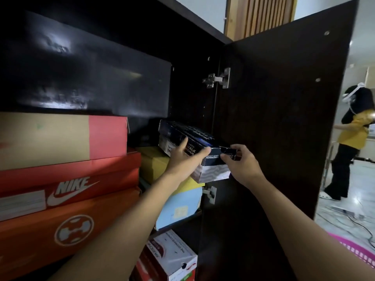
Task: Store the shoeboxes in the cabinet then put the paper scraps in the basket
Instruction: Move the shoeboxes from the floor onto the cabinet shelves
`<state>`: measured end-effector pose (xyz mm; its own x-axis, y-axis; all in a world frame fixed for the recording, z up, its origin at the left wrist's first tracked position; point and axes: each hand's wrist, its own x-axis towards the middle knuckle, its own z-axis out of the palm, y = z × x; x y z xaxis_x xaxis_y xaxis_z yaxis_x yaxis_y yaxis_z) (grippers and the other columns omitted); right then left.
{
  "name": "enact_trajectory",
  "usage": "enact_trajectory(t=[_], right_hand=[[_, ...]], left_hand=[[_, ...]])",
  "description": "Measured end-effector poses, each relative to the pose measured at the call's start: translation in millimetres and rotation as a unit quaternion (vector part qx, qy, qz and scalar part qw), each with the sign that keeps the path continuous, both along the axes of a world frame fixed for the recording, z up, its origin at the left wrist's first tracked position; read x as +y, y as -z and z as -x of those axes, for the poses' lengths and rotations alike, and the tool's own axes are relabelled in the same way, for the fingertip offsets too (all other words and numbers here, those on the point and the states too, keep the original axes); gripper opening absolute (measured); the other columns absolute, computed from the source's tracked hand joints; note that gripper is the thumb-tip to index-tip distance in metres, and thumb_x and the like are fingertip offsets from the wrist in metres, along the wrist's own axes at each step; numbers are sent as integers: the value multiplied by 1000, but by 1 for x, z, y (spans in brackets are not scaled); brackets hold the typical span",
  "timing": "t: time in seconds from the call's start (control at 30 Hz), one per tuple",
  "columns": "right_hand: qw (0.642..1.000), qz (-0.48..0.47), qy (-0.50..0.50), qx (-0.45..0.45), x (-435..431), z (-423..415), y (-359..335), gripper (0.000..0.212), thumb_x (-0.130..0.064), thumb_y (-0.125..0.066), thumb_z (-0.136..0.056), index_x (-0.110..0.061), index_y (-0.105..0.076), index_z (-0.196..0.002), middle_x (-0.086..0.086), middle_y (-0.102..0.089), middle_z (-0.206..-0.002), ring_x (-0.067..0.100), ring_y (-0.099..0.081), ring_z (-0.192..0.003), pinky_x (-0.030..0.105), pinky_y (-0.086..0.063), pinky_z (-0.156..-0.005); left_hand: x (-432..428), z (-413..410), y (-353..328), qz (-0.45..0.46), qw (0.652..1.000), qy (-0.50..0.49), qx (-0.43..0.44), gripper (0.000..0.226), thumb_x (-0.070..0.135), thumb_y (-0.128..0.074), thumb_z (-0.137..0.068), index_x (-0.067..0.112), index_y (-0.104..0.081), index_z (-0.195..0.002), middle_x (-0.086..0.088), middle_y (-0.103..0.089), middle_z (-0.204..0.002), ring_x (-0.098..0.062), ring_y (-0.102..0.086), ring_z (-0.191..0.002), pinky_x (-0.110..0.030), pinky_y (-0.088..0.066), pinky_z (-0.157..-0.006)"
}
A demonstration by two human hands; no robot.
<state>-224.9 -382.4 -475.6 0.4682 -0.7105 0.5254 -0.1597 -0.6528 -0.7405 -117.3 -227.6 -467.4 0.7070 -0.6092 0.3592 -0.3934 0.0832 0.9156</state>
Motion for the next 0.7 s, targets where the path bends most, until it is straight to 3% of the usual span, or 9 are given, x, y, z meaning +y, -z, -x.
enact_trajectory(t=[0.1,0.23,0.37,0.5,0.7], right_hand=[[999,35,-34,-7,-6,-12,-4,55,-45,-69,-86,-35,-47,-136,0,-51,-133,18,-57,-113,42,-53,-94],[994,102,-35,-5,-17,-34,-3,51,-43,-66,-90,-31,-50,-136,-3,-45,-135,14,-51,-120,37,-48,-98],[991,116,-65,1,-19,-68,11,52,-42,-64,-91,-33,-45,-139,-4,-42,-134,10,-52,-112,33,-48,-95],[989,123,-77,14,-20,-99,21,63,-42,-63,-92,-34,-35,-147,-6,-36,-140,13,-51,-120,36,-50,-96],[977,70,-153,130,-28,-117,24,72,-44,-63,-92,-34,-26,-153,-10,-21,-161,12,-25,-146,29,-26,-117]], left_hand=[[-10,-16,-3,-1,992,-53,-117,79,58,-68,-80,44,-31,-148,3,-15,-161,-16,-19,-147,-29,-22,-113],[-26,-43,-13,-23,981,-73,-177,61,54,-66,-84,40,-48,-140,4,-26,-153,-15,-31,-141,-16,-23,-96],[-41,-74,-15,-37,979,-104,-174,55,50,-64,-87,37,-49,-139,2,-26,-156,-17,-31,-141,-18,-23,-95],[-50,-106,-11,-38,981,-110,-157,56,50,-63,-88,39,-46,-140,-2,-22,-159,-19,-23,-146,-29,-25,-108],[-57,-129,-11,-56,981,-118,-140,61,51,-60,-90,40,-37,-145,-3,-26,-158,-25,-31,-142,-39,-31,-115]])
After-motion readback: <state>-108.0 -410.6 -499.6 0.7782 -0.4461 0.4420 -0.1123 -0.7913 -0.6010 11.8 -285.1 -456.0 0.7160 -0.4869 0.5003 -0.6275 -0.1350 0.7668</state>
